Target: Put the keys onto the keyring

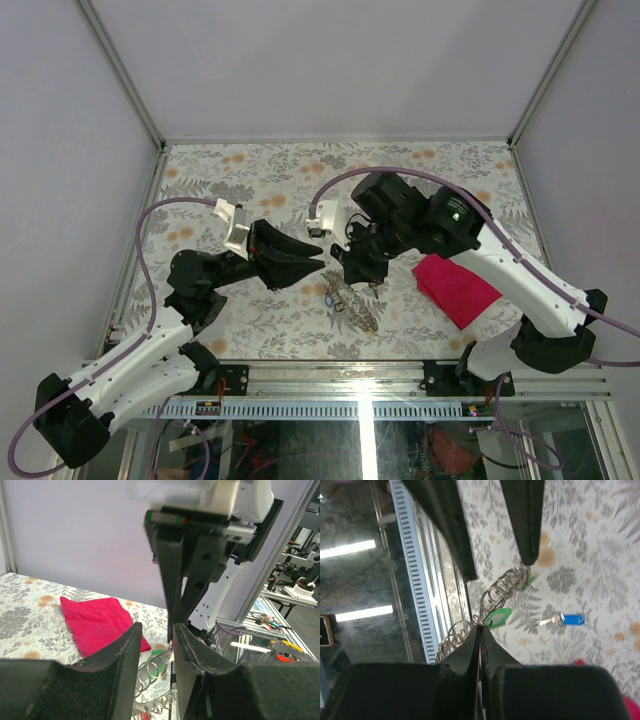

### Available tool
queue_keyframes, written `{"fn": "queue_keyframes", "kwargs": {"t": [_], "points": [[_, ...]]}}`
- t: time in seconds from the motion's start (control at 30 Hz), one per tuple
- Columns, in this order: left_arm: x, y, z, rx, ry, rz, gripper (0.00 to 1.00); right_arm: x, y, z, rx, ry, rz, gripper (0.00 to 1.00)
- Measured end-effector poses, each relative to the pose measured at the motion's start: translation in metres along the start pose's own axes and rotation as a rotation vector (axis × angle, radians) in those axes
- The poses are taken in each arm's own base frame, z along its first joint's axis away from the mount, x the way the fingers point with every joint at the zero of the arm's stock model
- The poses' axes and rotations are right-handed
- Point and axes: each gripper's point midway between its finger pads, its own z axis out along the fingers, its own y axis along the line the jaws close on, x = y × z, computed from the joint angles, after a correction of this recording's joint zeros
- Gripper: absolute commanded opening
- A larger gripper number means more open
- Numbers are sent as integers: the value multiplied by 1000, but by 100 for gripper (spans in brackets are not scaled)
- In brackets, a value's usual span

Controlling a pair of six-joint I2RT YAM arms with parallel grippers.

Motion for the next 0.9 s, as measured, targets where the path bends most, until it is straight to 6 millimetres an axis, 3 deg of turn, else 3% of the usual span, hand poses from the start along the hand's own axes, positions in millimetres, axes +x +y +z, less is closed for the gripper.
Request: {"fn": "queue_keyframes", "kwargs": {"t": [0.17,0.47,0.9], "points": [[5,-5,1,30,21,-1,33,16,-5,7,40,114,64,0],[25,-6,4,54,82,-21,34,24,-9,1,115,168,94,0],[48,-10,19,99,150,-49,35,20,-8,-1,108,157,91,0]]}}
